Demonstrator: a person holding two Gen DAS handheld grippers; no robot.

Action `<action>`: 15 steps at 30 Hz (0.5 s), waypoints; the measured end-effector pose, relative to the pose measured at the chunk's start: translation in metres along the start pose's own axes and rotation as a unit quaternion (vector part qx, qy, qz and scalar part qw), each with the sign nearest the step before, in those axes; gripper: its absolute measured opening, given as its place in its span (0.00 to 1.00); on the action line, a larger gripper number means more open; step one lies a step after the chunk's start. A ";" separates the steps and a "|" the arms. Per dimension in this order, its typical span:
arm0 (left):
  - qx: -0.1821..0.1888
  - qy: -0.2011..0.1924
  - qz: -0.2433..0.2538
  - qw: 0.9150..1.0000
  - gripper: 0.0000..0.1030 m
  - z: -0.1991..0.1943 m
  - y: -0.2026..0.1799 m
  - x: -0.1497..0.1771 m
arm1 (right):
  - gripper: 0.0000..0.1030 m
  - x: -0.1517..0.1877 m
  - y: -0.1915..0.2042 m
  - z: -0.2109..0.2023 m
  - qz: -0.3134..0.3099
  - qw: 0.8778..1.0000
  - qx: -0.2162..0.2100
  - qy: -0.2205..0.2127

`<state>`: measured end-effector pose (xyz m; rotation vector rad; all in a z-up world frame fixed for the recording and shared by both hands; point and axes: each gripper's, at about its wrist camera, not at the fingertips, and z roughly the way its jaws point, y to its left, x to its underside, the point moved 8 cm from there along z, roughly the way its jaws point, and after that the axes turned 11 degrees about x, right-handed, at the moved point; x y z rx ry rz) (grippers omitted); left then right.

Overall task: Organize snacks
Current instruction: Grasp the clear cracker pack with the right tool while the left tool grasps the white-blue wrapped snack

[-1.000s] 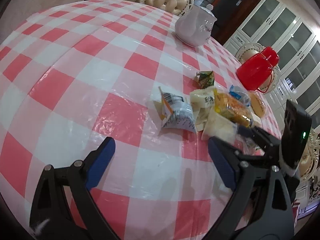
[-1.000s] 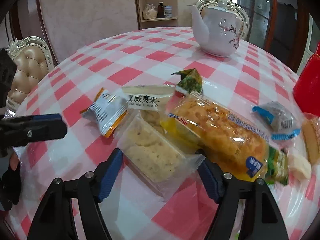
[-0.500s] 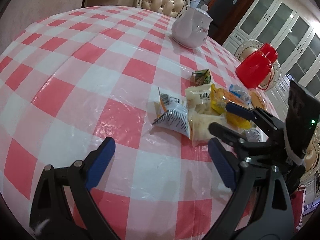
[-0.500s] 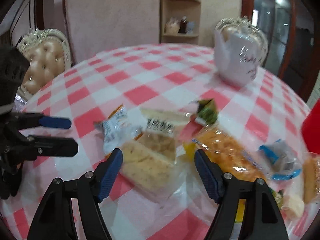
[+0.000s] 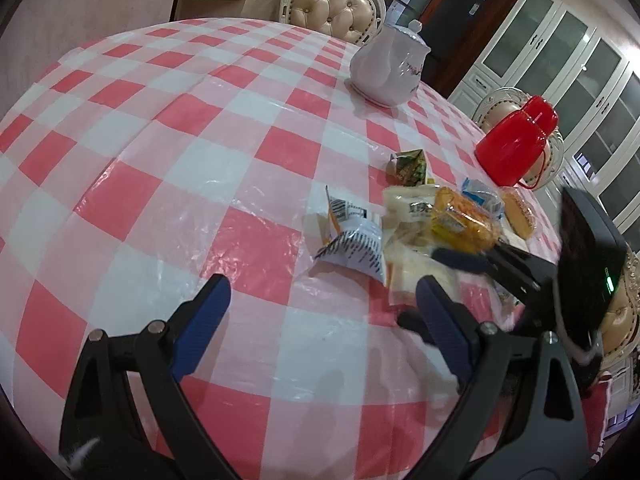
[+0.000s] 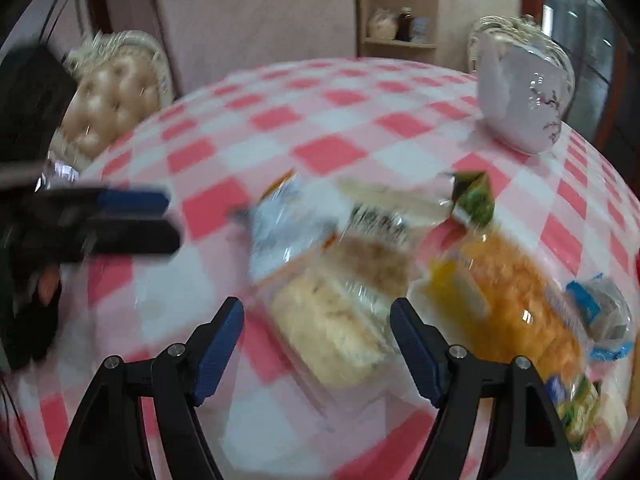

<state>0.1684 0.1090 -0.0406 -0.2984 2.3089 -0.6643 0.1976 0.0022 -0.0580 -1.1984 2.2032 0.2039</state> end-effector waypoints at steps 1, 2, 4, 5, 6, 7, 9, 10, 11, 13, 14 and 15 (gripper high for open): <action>-0.002 0.000 0.000 1.000 0.92 0.000 0.000 0.000 | 0.64 0.004 0.002 -0.003 0.001 1.000 -0.002 0.003; -0.006 -0.002 0.002 1.000 0.92 0.000 0.000 0.000 | 0.64 0.006 0.002 -0.005 0.007 1.000 -0.001 0.002; -0.013 0.001 0.019 1.000 0.92 0.002 -0.005 0.001 | 0.64 0.007 0.000 -0.005 0.026 1.000 0.007 -0.002; -0.015 0.003 0.026 1.000 0.92 0.003 -0.007 0.001 | 0.64 0.007 0.001 -0.004 0.026 0.999 0.019 -0.007; -0.019 0.003 0.038 0.999 0.92 0.005 -0.010 0.001 | 0.63 0.007 0.002 -0.004 0.024 0.999 0.033 -0.007; -0.024 0.003 0.044 0.999 0.92 0.007 -0.012 -0.001 | 0.62 0.006 0.003 -0.004 0.030 0.999 0.037 -0.006; -0.041 0.010 0.054 0.998 0.92 0.016 -0.014 -0.004 | 0.48 0.009 0.003 -0.008 0.046 0.998 0.052 -0.006; -0.045 0.015 0.058 0.997 0.92 0.020 -0.015 -0.004 | 0.36 0.013 0.005 -0.014 0.055 0.997 0.059 -0.007; -0.050 0.023 0.061 0.997 0.92 0.027 -0.017 -0.003 | 0.36 0.018 0.006 -0.017 0.061 0.996 0.070 -0.006; -0.063 0.037 0.067 0.995 0.92 0.039 -0.018 -0.002 | 0.36 0.031 0.006 -0.027 0.085 0.992 0.093 0.000; -0.067 0.042 0.071 0.994 0.92 0.047 -0.020 -0.004 | 0.36 0.036 0.006 -0.032 0.097 0.990 0.100 0.002; -0.072 0.042 0.075 0.994 0.92 0.051 -0.022 -0.006 | 0.36 0.042 0.006 -0.036 0.113 0.988 0.107 0.005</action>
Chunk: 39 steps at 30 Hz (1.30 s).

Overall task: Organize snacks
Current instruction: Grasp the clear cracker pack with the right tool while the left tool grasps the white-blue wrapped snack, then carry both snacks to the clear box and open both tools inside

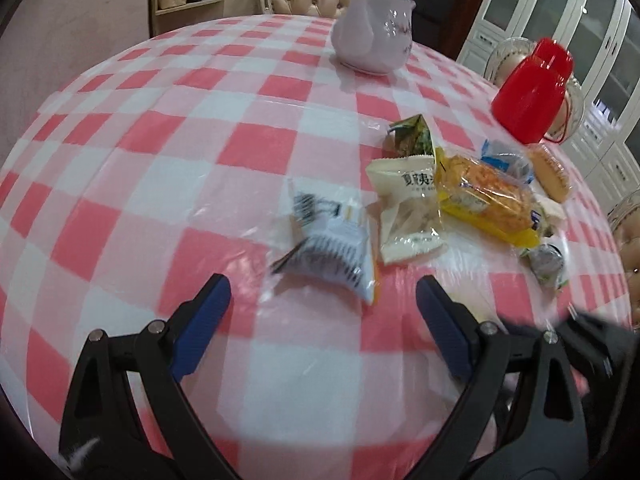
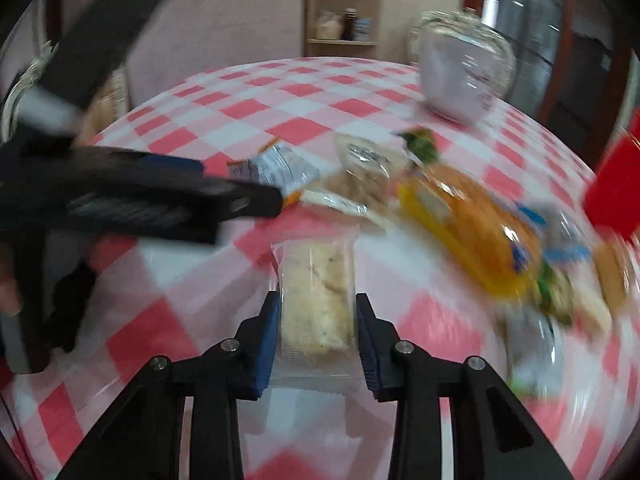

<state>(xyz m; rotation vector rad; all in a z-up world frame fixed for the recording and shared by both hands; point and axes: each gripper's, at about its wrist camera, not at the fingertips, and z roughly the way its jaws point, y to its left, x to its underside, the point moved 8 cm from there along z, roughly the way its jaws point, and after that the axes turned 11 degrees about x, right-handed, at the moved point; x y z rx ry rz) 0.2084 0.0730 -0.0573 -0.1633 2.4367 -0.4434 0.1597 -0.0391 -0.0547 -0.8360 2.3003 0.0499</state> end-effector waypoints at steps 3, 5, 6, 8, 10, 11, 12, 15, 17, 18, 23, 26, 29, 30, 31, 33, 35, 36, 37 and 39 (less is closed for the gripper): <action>-0.042 0.015 0.031 0.999 0.89 0.015 -0.003 -0.005 | 0.36 0.018 -0.010 -0.013 0.051 0.998 0.027 0.010; -0.063 0.017 0.061 0.996 0.72 0.015 -0.005 -0.004 | 0.36 0.028 -0.015 -0.022 0.083 0.996 0.036 0.013; -0.053 0.014 0.077 0.996 0.52 0.013 -0.008 -0.002 | 0.36 0.032 -0.017 -0.025 0.099 0.994 0.035 0.013; -0.039 0.019 0.097 0.994 0.43 0.008 -0.010 0.001 | 0.36 0.037 -0.021 -0.031 0.137 0.990 0.029 0.011; -0.031 0.013 0.094 0.995 0.40 0.002 -0.005 0.003 | 0.36 0.039 -0.023 -0.037 0.156 0.987 0.028 0.004; -0.023 0.011 0.090 0.996 0.39 -0.004 -0.002 0.005 | 0.36 0.039 -0.024 -0.041 0.164 0.986 0.031 -0.003; -0.021 0.006 0.090 0.996 0.39 -0.011 -0.001 0.005 | 0.36 0.039 -0.024 -0.045 0.172 0.985 0.026 -0.011; -0.025 -0.027 0.093 0.995 0.39 -0.042 0.000 0.003 | 0.36 0.041 -0.019 -0.053 0.185 0.982 0.017 -0.020; -0.010 -0.043 0.081 0.996 0.39 -0.061 0.004 0.007 | 0.36 0.039 -0.012 -0.059 0.186 0.982 0.013 -0.028; -0.003 -0.051 0.072 0.996 0.39 -0.071 0.007 0.012 | 0.36 0.039 -0.008 -0.063 0.185 0.982 0.011 -0.031; 0.006 -0.067 0.043 0.997 0.39 -0.096 0.025 0.047 | 0.36 0.043 0.014 -0.073 0.190 0.981 -0.005 -0.031; 0.005 -0.086 0.029 0.996 0.39 -0.118 0.030 0.062 | 0.36 0.044 0.030 -0.081 0.187 0.982 -0.007 -0.035; -0.005 -0.112 0.039 0.993 0.39 -0.143 0.028 0.075 | 0.36 0.046 0.046 -0.087 0.178 0.983 -0.005 -0.038; -0.006 -0.113 0.042 0.993 0.39 -0.147 0.027 0.080 | 0.36 0.046 0.051 -0.088 0.174 0.984 -0.003 -0.038; -0.010 -0.113 0.046 0.992 0.39 -0.152 0.027 0.086 | 0.36 0.047 0.057 -0.089 0.169 0.985 -0.002 -0.038; -0.017 -0.115 0.053 0.992 0.39 -0.158 0.026 0.095 | 0.36 0.047 0.065 -0.092 0.164 0.986 -0.001 -0.040; -0.028 -0.119 0.067 0.990 0.39 -0.167 0.025 0.103 | 0.36 0.048 0.075 -0.095 0.156 0.987 0.001 -0.042; -0.032 -0.121 0.071 0.990 0.40 -0.171 0.025 0.105 | 0.36 0.048 0.079 -0.096 0.152 0.988 0.002 -0.042; -0.036 -0.123 0.074 0.989 0.40 -0.175 0.026 0.108 | 0.36 0.048 0.084 -0.097 0.147 0.988 0.004 -0.043; -0.044 -0.125 0.078 0.988 0.40 -0.183 0.030 0.113 | 0.36 0.048 0.093 -0.100 0.141 0.989 0.001 -0.044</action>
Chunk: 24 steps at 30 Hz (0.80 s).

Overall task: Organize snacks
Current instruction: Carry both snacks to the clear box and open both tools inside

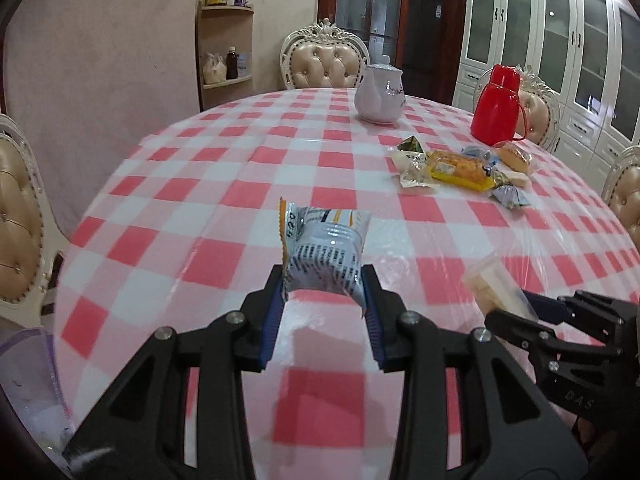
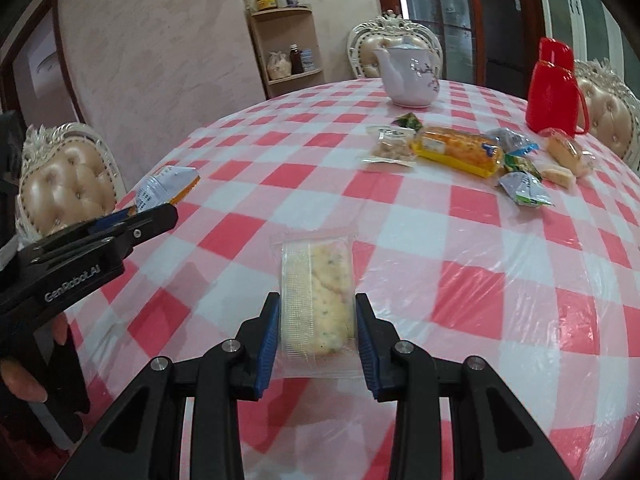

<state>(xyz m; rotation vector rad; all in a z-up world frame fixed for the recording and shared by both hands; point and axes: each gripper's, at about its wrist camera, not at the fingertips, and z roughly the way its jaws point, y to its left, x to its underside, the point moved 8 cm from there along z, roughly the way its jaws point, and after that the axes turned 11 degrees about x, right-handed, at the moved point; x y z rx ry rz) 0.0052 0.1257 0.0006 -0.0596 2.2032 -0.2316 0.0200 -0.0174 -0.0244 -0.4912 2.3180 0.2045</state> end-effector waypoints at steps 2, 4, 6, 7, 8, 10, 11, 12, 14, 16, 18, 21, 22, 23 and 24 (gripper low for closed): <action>-0.005 -0.001 -0.002 1.000 0.40 -0.011 0.006 0.005 | 0.36 0.001 0.007 -0.002 -0.002 1.000 -0.005 0.000; -0.010 -0.001 -0.003 1.000 0.40 -0.019 0.013 0.010 | 0.36 0.003 0.017 -0.005 -0.012 1.000 -0.006 -0.002; -0.020 -0.001 -0.006 1.000 0.40 -0.030 0.024 0.016 | 0.36 0.004 0.028 -0.008 -0.022 1.000 -0.009 -0.005; -0.025 -0.001 -0.011 1.000 0.40 -0.036 0.030 0.019 | 0.36 0.004 0.033 -0.009 -0.024 1.000 -0.013 -0.005; -0.028 -0.002 -0.014 1.000 0.40 -0.042 0.035 0.022 | 0.36 0.004 0.039 -0.010 -0.028 0.999 -0.015 -0.004; -0.038 -0.007 -0.018 0.999 0.40 -0.053 0.046 0.025 | 0.36 0.005 0.051 -0.013 -0.039 0.999 -0.017 -0.007; -0.046 -0.009 -0.021 0.999 0.40 -0.061 0.053 0.027 | 0.36 0.004 0.057 -0.014 -0.044 0.999 -0.018 -0.008; -0.050 -0.011 -0.025 0.998 0.40 -0.067 0.059 0.030 | 0.36 0.004 0.063 -0.015 -0.048 0.999 -0.021 -0.009; -0.054 -0.013 -0.034 0.998 0.40 -0.076 0.069 0.035 | 0.36 0.005 0.079 -0.016 -0.058 0.998 -0.029 -0.009; -0.065 -0.013 -0.045 0.997 0.40 -0.087 0.085 0.043 | 0.36 0.006 0.094 -0.016 -0.070 0.997 -0.036 -0.008; -0.075 -0.013 -0.054 0.996 0.40 -0.095 0.098 0.050 | 0.36 0.007 0.113 -0.016 -0.084 0.995 -0.045 -0.006; -0.095 -0.012 -0.071 0.993 0.40 -0.111 0.122 0.063 | 0.36 0.010 0.147 -0.018 -0.109 0.992 -0.062 -0.007; -0.104 -0.013 -0.077 0.992 0.40 -0.117 0.132 0.068 | 0.36 0.012 0.161 -0.018 -0.120 0.990 -0.070 -0.007; -0.111 -0.014 -0.082 0.990 0.40 -0.122 0.140 0.071 | 0.36 0.013 0.172 -0.019 -0.130 0.989 -0.076 -0.008; -0.117 -0.015 -0.087 0.989 0.40 -0.128 0.148 0.075 | 0.36 0.014 0.182 -0.020 -0.138 0.987 -0.081 -0.009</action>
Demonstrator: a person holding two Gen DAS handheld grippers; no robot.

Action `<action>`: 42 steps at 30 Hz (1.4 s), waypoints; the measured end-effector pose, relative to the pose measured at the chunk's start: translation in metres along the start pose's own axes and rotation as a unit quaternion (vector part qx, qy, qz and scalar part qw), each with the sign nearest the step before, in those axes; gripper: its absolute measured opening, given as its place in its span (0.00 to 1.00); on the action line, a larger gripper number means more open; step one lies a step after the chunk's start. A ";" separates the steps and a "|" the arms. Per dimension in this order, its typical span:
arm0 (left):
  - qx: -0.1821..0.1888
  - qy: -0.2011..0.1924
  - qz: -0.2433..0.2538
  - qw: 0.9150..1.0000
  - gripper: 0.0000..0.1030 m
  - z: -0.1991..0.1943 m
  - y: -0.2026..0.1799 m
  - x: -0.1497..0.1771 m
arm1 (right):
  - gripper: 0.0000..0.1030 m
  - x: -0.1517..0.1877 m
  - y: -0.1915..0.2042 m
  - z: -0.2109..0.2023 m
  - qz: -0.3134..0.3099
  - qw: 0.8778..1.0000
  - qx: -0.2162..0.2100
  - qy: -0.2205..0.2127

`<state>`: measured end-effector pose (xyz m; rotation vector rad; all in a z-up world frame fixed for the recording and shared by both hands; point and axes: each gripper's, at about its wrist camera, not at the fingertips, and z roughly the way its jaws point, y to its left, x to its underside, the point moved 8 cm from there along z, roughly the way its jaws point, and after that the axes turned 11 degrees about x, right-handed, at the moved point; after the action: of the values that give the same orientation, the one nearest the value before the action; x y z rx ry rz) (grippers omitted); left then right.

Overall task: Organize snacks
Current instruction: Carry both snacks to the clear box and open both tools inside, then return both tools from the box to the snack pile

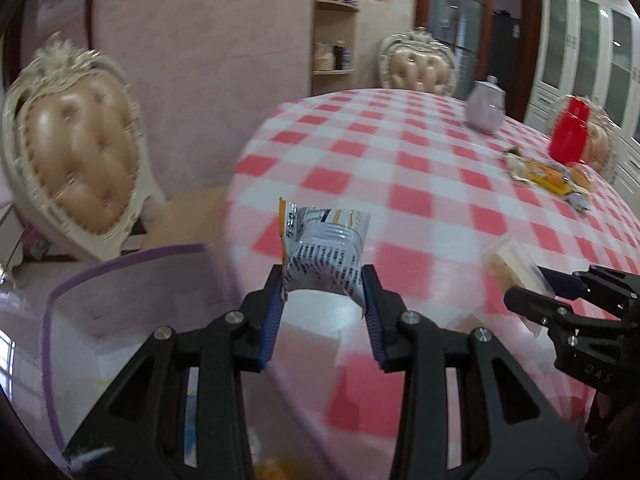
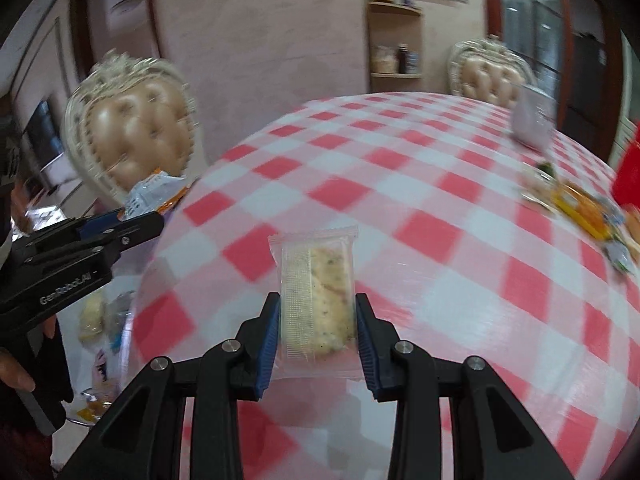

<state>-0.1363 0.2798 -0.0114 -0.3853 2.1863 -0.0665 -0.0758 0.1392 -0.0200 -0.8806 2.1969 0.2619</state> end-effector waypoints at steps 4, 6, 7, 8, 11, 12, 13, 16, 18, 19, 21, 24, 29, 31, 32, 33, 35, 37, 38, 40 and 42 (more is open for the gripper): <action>-0.027 -0.003 -0.017 0.999 0.40 -0.015 0.036 0.009 | 0.36 -0.007 0.046 0.003 -0.033 0.999 -0.028 -0.003; -0.041 -0.002 -0.029 0.999 0.40 -0.022 0.056 0.014 | 0.36 -0.010 0.064 0.005 -0.046 0.998 -0.039 -0.003; -0.047 -0.002 -0.036 0.998 0.40 -0.025 0.066 0.017 | 0.36 -0.010 0.074 0.006 -0.053 0.998 -0.044 -0.003; -0.057 0.000 -0.044 0.997 0.40 -0.028 0.078 0.021 | 0.36 -0.011 0.084 0.007 -0.060 0.997 -0.050 -0.002; -0.075 0.007 -0.059 0.995 0.40 -0.035 0.104 0.032 | 0.36 -0.011 0.112 0.008 -0.080 0.994 -0.070 0.001; -0.083 0.010 -0.064 0.994 0.40 -0.038 0.113 0.036 | 0.36 -0.009 0.119 0.007 -0.086 0.994 -0.074 0.001; -0.090 0.012 -0.068 0.994 0.40 -0.040 0.120 0.040 | 0.36 -0.008 0.130 0.007 -0.095 0.992 -0.081 0.002; -0.110 0.020 -0.079 0.991 0.41 -0.044 0.139 0.051 | 0.36 -0.004 0.156 0.006 -0.115 0.988 -0.104 0.008; -0.126 0.026 -0.090 0.988 0.41 -0.047 0.153 0.058 | 0.36 0.000 0.171 0.004 -0.124 0.984 -0.124 0.013; -0.131 0.027 -0.093 0.987 0.41 -0.049 0.157 0.060 | 0.36 0.002 0.180 0.003 -0.127 0.982 -0.142 0.017; -0.146 0.032 -0.101 0.984 0.41 -0.052 0.167 0.064 | 0.36 0.008 0.193 0.000 -0.131 0.975 -0.177 0.028; -0.181 0.037 -0.118 0.976 0.51 -0.059 0.181 0.068 | 0.37 0.016 0.211 -0.005 -0.142 0.962 -0.231 0.043; -0.235 0.000 -0.127 0.964 0.91 -0.074 0.180 0.059 | 0.39 0.006 0.191 -0.004 -0.119 0.974 -0.191 0.025; -0.232 -0.007 -0.119 0.965 0.91 -0.074 0.172 0.050 | 0.39 0.002 0.172 -0.002 -0.107 0.980 -0.167 0.020; -0.224 -0.007 -0.114 0.968 0.91 -0.071 0.164 0.045 | 0.39 0.000 0.161 -0.002 -0.100 0.982 -0.158 0.019; -0.216 -0.006 -0.107 0.971 0.91 -0.066 0.155 0.040 | 0.39 -0.002 0.146 -0.001 -0.089 0.985 -0.148 0.019; -0.197 -0.003 -0.091 0.976 0.91 -0.052 0.134 0.029 | 0.40 -0.006 0.120 0.002 -0.069 0.989 -0.131 0.018; -0.176 0.007 -0.076 0.981 0.91 -0.037 0.109 0.020 | 0.43 -0.008 0.089 0.003 -0.047 0.993 -0.105 0.014; -0.158 0.013 -0.065 0.985 0.91 -0.024 0.091 0.013 | 0.44 -0.009 0.072 0.004 -0.037 0.995 -0.090 0.012; -0.132 0.020 -0.045 0.990 0.91 -0.006 0.060 0.003 | 0.47 -0.008 0.038 0.005 -0.019 0.998 -0.062 0.009; -0.099 0.031 -0.015 0.994 0.91 0.015 0.017 -0.011 | 0.48 -0.006 0.000 0.004 0.000 1.000 -0.025 0.007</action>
<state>-0.1225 0.3010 -0.0152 -0.5337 2.2561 0.1242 -0.0708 0.1439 -0.0186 -0.9121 2.2124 0.3124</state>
